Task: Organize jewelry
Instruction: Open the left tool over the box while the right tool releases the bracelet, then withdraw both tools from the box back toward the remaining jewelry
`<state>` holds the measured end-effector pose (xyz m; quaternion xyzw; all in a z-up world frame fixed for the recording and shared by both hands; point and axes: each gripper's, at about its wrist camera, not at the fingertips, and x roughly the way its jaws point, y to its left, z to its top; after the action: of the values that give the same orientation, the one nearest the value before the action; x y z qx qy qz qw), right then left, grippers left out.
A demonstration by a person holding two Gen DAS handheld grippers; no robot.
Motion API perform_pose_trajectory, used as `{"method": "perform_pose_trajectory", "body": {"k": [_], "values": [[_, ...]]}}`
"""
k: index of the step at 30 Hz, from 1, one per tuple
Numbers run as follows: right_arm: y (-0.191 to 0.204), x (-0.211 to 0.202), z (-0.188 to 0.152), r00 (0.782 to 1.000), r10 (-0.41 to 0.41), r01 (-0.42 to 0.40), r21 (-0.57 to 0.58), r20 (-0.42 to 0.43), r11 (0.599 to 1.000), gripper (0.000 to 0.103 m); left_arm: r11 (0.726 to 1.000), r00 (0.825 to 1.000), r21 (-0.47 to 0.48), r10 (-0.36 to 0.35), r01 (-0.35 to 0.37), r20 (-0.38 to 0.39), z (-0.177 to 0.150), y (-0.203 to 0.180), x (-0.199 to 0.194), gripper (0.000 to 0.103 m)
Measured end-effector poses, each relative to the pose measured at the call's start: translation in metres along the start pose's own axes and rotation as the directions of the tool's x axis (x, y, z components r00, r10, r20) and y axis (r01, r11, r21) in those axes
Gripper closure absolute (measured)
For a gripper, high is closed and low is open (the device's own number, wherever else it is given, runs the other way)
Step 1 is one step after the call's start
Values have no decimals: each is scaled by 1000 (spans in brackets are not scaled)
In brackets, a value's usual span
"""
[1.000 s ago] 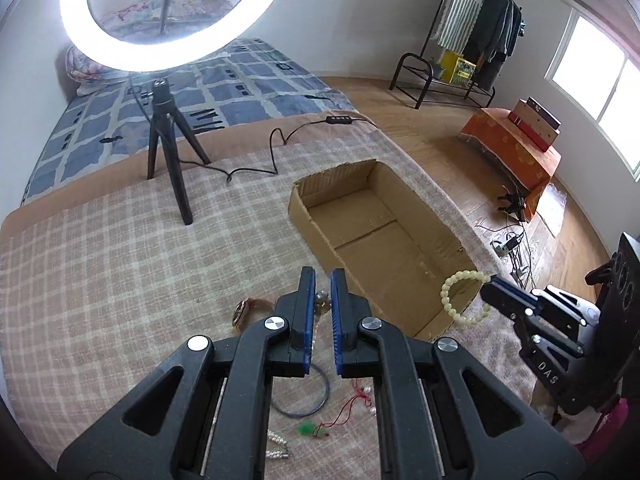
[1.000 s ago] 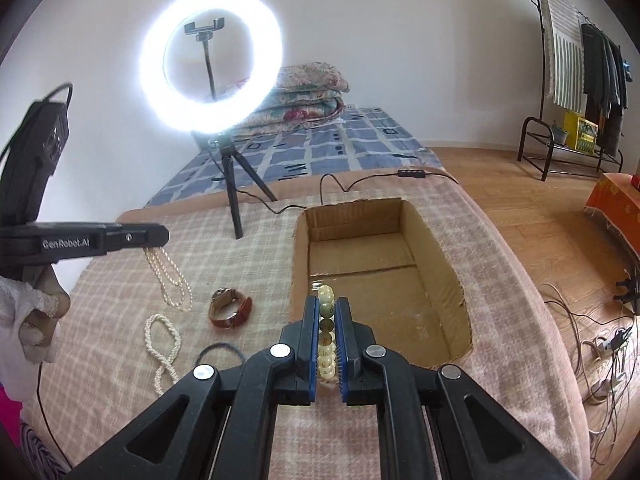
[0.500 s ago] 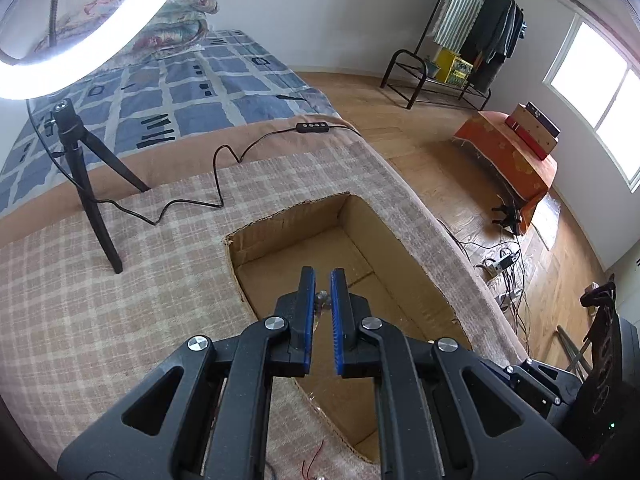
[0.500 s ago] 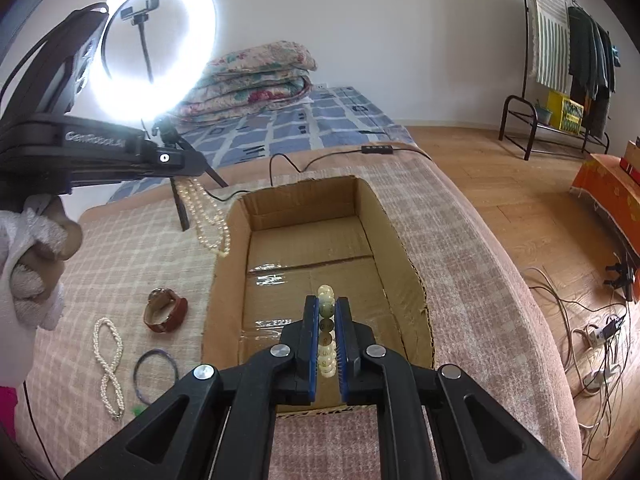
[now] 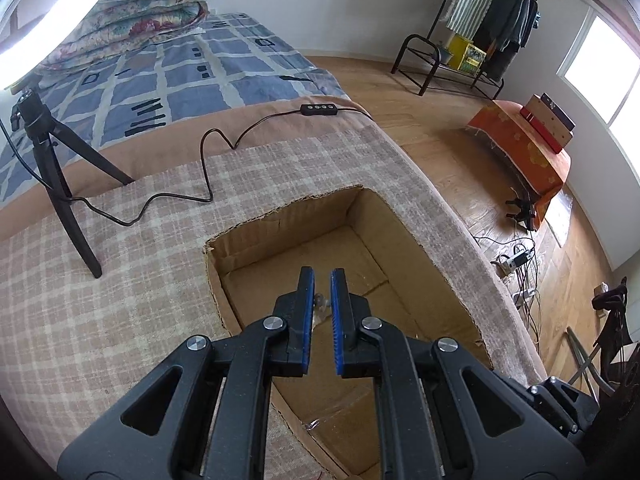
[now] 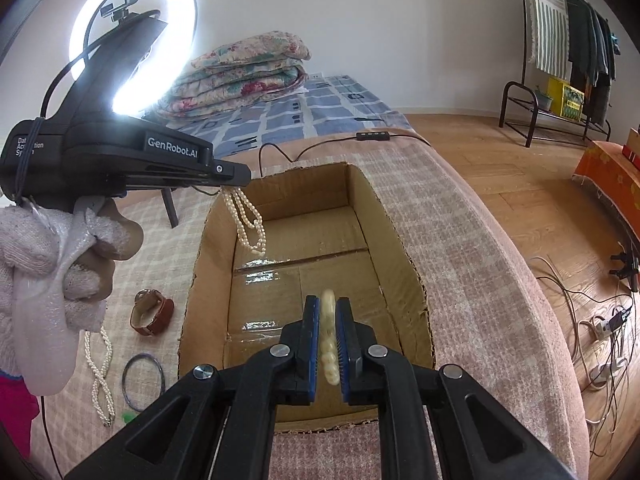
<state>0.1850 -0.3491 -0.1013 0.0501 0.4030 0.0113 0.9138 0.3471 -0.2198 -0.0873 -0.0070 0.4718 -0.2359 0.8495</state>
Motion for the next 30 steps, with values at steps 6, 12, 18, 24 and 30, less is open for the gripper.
{"method": "perform_pose_trajectory", "body": {"k": [6, 12, 18, 24, 30], "values": [[5, -9, 0, 999, -7, 7, -18, 34, 1000, 37, 999, 999, 17, 34, -35, 25, -1, 2, -12, 60], [15, -17, 0, 997, -33, 36, -58, 64, 998, 9, 997, 997, 47, 57, -60, 47, -3, -3, -26, 47], [21, -24, 2, 996, -57, 62, -72, 70, 995, 0, 997, 995, 40, 67, -71, 78, -3, -4, -42, 26], [23, -35, 1, 994, -64, 71, -79, 89, 994, 0, 994, 992, 50, 93, -98, 91, -9, 0, -61, 26], [28, -47, 0, 991, -47, 57, -84, 123, 995, 0, 991, 986, 37, 122, -127, 117, -18, 16, -90, 26]]}}
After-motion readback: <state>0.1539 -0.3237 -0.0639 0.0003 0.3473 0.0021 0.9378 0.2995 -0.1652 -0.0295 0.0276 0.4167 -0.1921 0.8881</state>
